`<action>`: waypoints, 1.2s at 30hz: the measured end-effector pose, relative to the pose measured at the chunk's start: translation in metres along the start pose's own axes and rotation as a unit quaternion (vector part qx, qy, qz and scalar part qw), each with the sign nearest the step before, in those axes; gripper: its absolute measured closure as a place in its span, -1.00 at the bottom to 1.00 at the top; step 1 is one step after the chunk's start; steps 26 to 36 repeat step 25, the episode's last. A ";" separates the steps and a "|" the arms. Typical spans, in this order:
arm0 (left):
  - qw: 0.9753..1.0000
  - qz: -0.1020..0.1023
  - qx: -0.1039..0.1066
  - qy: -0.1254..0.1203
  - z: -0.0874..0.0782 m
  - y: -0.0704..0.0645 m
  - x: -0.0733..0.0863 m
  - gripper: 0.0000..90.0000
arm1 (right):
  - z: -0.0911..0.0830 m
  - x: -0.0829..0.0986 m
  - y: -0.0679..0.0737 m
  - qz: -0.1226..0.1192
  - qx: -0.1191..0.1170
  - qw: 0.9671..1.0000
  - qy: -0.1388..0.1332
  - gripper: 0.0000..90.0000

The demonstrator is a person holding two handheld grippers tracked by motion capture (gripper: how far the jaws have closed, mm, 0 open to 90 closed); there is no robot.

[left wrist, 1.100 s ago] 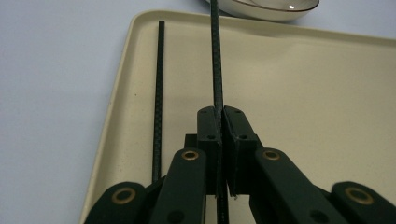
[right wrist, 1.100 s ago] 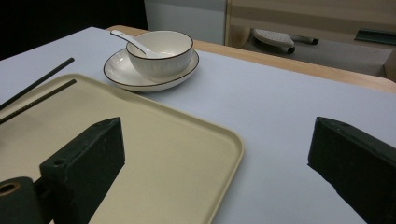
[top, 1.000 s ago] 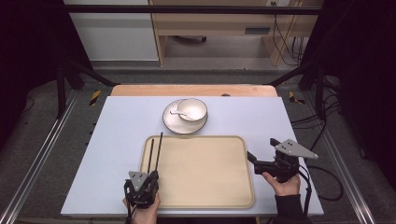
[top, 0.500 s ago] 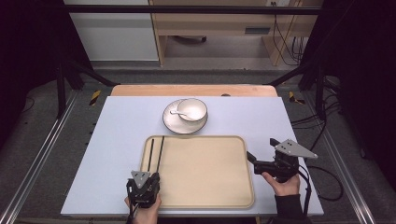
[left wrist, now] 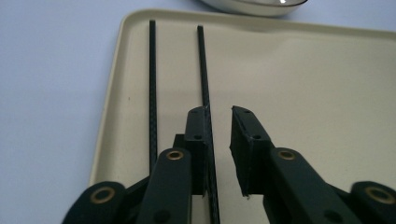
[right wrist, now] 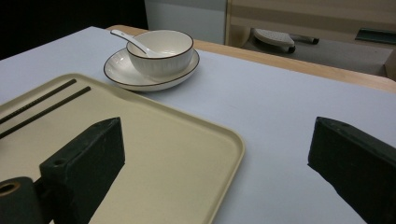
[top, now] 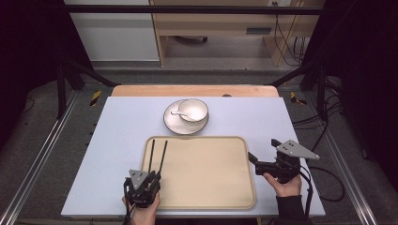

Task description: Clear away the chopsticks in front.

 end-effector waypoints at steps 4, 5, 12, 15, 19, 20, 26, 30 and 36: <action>0.999 0.012 0.043 -0.017 -0.006 0.003 -0.018 0.45 | -0.001 0.000 -0.001 0.000 0.000 1.000 -0.002 -0.91; 0.998 0.018 0.052 -0.022 -0.007 0.005 -0.022 0.40 | -0.001 0.000 -0.001 0.000 0.001 1.000 -0.002 -0.91; 0.991 0.085 0.099 -0.043 -0.012 0.020 -0.054 -0.09 | -0.004 -0.001 -0.005 0.004 0.006 1.000 -0.007 -0.92; 0.987 0.098 0.110 -0.061 -0.016 0.028 -0.065 -0.27 | -0.005 -0.001 -0.006 0.005 0.011 1.000 -0.010 -0.92; 0.985 0.112 0.113 -0.062 -0.018 0.042 -0.073 -0.58 | -0.006 0.000 -0.009 0.008 0.014 1.000 -0.011 -0.92; 0.985 0.112 0.114 -0.060 -0.018 0.045 -0.073 -0.63 | -0.006 0.001 -0.009 0.009 0.016 1.000 -0.010 -0.92; 0.987 0.106 0.109 -0.053 -0.017 0.061 -0.072 -0.74 | -0.008 0.003 -0.013 0.014 0.019 1.000 -0.010 -0.93; 0.987 0.106 0.109 -0.053 -0.017 0.061 -0.072 -0.74 | -0.008 0.003 -0.013 0.014 0.019 1.000 -0.010 -0.93; 0.987 0.106 0.109 -0.053 -0.017 0.061 -0.072 -0.74 | -0.008 0.003 -0.013 0.014 0.019 1.000 -0.010 -0.93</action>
Point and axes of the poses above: each handheld gripper's, and its own axes: z roughly forward along the jaws, x roughly out of its underside, y roughly to its left, the point moved 6 cm from there along z, roughly forward along the jaws, and after that the axes turned 4 degrees about -y, right-handed, at the moved point
